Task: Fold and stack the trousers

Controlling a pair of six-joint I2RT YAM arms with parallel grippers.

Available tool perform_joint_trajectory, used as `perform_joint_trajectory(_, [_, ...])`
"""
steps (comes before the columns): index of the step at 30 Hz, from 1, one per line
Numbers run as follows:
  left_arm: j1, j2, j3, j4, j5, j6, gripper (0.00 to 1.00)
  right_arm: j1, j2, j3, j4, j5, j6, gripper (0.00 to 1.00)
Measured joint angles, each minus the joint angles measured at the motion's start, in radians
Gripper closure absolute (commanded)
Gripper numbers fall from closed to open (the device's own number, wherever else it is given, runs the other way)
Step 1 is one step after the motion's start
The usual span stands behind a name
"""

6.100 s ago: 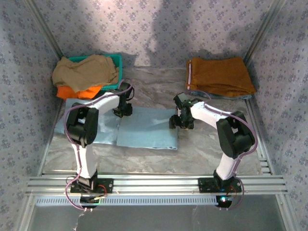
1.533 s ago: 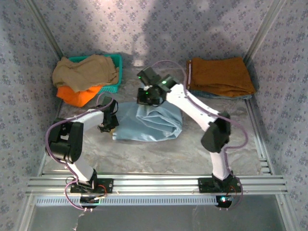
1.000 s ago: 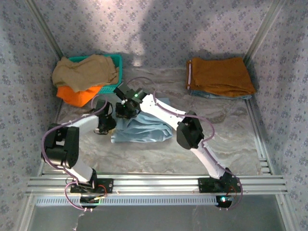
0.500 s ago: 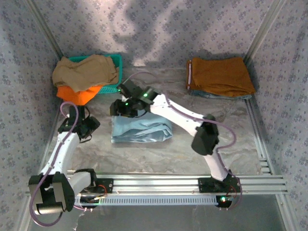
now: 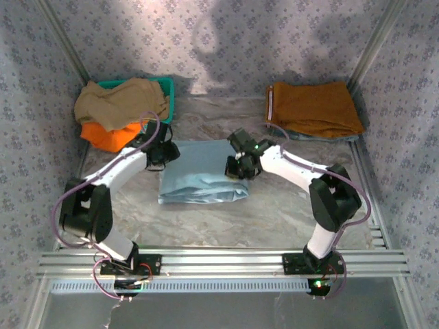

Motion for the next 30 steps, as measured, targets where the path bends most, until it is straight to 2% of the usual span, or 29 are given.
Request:
perform_joint_trajectory(5, [0.019, -0.010, -0.244, 0.163, -0.001, -0.061, 0.71, 0.072, 0.000, -0.176, 0.143, -0.022, 0.011, 1.00])
perform_joint_trajectory(11, [0.021, -0.085, -0.363, 0.290, -0.012, -0.074, 0.68, -0.005, -0.014, -0.245, 0.253, -0.136, -0.005, 1.00])
perform_joint_trajectory(14, [0.020, -0.124, -0.389, 0.283, -0.006, -0.058, 0.57, -0.034, -0.016, -0.246, 0.256, -0.171, -0.032, 1.00])
perform_joint_trajectory(16, [0.013, -0.164, -0.386, 0.232, -0.013, -0.043, 0.39, -0.040, -0.022, -0.233, 0.227, -0.174, -0.056, 1.00])
perform_joint_trajectory(18, [-0.001, -0.211, -0.365, 0.141, -0.031, -0.015, 0.28, -0.041, -0.040, -0.212, 0.169, -0.162, -0.078, 1.00])
perform_joint_trajectory(21, [-0.045, -0.273, -0.267, -0.002, -0.058, 0.030, 0.25, -0.042, -0.098, -0.170, 0.060, -0.129, -0.111, 1.00])
perform_joint_trajectory(24, [-0.111, -0.302, -0.148, -0.080, -0.080, 0.060, 0.31, -0.051, -0.181, -0.126, -0.013, -0.101, -0.138, 1.00])
perform_joint_trajectory(27, [-0.203, -0.296, -0.086, -0.097, -0.082, 0.070, 0.50, -0.064, -0.232, -0.112, -0.031, -0.085, -0.148, 1.00])
perform_joint_trajectory(29, [-0.276, -0.266, -0.081, -0.092, -0.074, 0.075, 0.69, -0.070, -0.231, -0.124, -0.029, -0.084, -0.148, 1.00])
perform_joint_trajectory(30, [-0.302, -0.245, -0.083, -0.089, -0.069, 0.068, 0.75, -0.070, -0.228, -0.138, -0.026, -0.084, -0.148, 1.00])
